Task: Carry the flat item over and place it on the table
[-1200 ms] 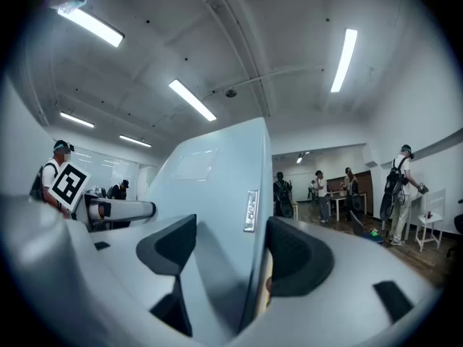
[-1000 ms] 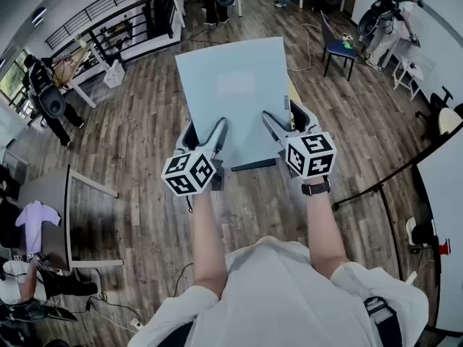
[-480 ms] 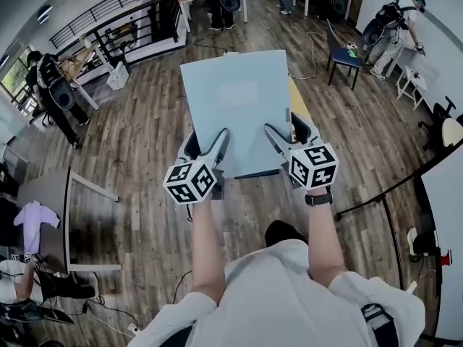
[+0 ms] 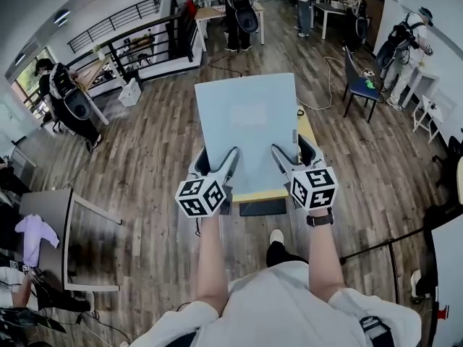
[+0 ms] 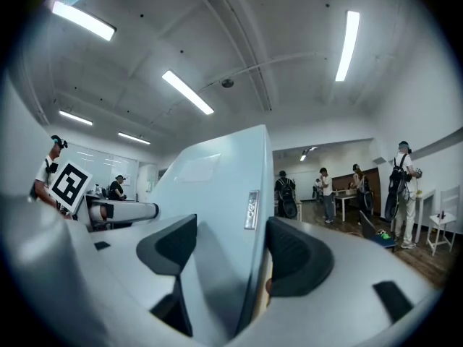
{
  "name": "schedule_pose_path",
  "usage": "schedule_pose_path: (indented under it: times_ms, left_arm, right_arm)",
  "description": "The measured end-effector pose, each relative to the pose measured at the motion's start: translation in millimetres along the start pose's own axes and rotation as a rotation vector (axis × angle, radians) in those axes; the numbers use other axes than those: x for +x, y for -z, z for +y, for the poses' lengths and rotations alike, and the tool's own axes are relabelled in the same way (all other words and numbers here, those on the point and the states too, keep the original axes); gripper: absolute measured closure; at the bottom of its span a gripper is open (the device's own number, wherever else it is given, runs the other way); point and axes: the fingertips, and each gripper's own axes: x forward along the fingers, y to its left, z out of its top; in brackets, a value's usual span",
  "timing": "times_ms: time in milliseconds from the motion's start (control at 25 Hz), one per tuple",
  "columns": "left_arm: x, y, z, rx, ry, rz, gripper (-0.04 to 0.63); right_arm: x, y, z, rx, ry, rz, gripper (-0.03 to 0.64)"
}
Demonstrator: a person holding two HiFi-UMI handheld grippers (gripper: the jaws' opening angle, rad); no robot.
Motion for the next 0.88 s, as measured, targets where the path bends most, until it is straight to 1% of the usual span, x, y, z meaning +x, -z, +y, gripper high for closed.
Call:
schedule_pose_path:
  times_ms: [160,280,480,600,760,880]
  left_arm:
    - [75.1,-12.2,10.7,-0.023,-0.007,-0.018,0.216]
    - [124.6,-28.0,22.7,-0.015,-0.007,-0.039,0.216]
    - [192.5,-38.1,39.8,-0.013,-0.02,-0.035,0.216]
    - [220.8,-36.0,53.2,-0.017,-0.034,-0.038,0.216]
    - [250.6,-20.6,86.8,-0.063,-0.035,0.001,0.215]
    - [272.6,-21.3,116.0,-0.086,-0.02,0.02,0.216]
  right_arm:
    - [54.5,-17.4,-55.1,-0.011,-0.005,-0.023,0.295]
    - [95.2,-31.9,-87.2,-0.018,-0.013,-0.051,0.295]
    - [151.8,-37.2,-133.4,-0.002,-0.03,-0.051,0.295]
    - [178.4,-34.7,-150.0,0.006,-0.023,-0.048,0.295]
    - [219.0,-17.0,-158.8,0.016,-0.009,-0.008,0.295]
    - [253.7,-12.6,-160.3,0.021,0.001,0.007,0.295]
